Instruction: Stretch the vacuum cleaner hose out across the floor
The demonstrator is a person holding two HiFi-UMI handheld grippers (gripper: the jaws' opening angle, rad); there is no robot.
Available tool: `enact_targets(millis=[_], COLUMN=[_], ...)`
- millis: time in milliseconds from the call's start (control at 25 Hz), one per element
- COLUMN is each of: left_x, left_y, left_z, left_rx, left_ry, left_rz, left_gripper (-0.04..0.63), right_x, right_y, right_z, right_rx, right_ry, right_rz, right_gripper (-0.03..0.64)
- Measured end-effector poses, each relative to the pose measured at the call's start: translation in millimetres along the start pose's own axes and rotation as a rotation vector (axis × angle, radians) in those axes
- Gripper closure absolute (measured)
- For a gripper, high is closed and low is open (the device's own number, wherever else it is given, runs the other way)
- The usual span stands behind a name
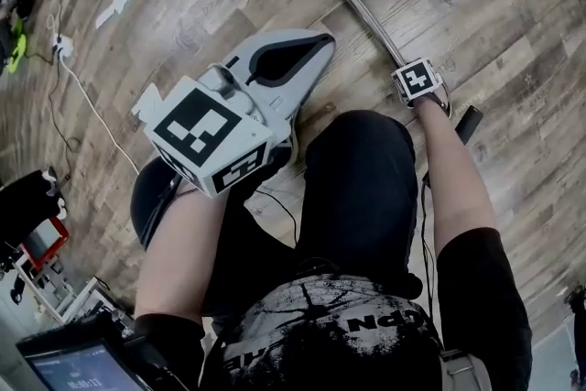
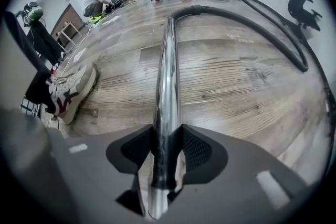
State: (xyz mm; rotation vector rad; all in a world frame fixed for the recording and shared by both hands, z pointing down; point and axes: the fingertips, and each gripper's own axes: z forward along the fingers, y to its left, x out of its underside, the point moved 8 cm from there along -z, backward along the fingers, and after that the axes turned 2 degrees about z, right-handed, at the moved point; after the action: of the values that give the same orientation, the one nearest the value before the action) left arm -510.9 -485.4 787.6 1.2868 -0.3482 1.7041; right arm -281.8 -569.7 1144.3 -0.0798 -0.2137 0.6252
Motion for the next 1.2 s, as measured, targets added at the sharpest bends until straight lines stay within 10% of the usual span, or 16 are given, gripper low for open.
enact_targets(millis=[280,560,760,1200], left_x=[12.6,99.2,178.2,224.7], left_y=[-0.7,39.1,42.0,22.6], left_z=[46.9,140.6,188.9,275.7], left_rx=[-0.001,0.002,0.029,0.128], left_ry=[0.103,0.166,0.074,-0.183], left_rz=[-0.081,-0.599,-0.979,-1.310], left_gripper=[0.536,0.415,0.343,0.285], right_x=[11.6,24.8,30.1,39.7], right_y=[-32.6,-26.7,-24.0,-1.9], right_z=[-76.5,-109.7,-135.8,-169.4], right_rx=[0.089,0.030,0.057,0.032], right_ry=[0.116,0.137,0.208,0.194], right_rz=[-0.065,-0.103,-0.111,-0.151], right_gripper=[0.439,0.439,0.439,0.439])
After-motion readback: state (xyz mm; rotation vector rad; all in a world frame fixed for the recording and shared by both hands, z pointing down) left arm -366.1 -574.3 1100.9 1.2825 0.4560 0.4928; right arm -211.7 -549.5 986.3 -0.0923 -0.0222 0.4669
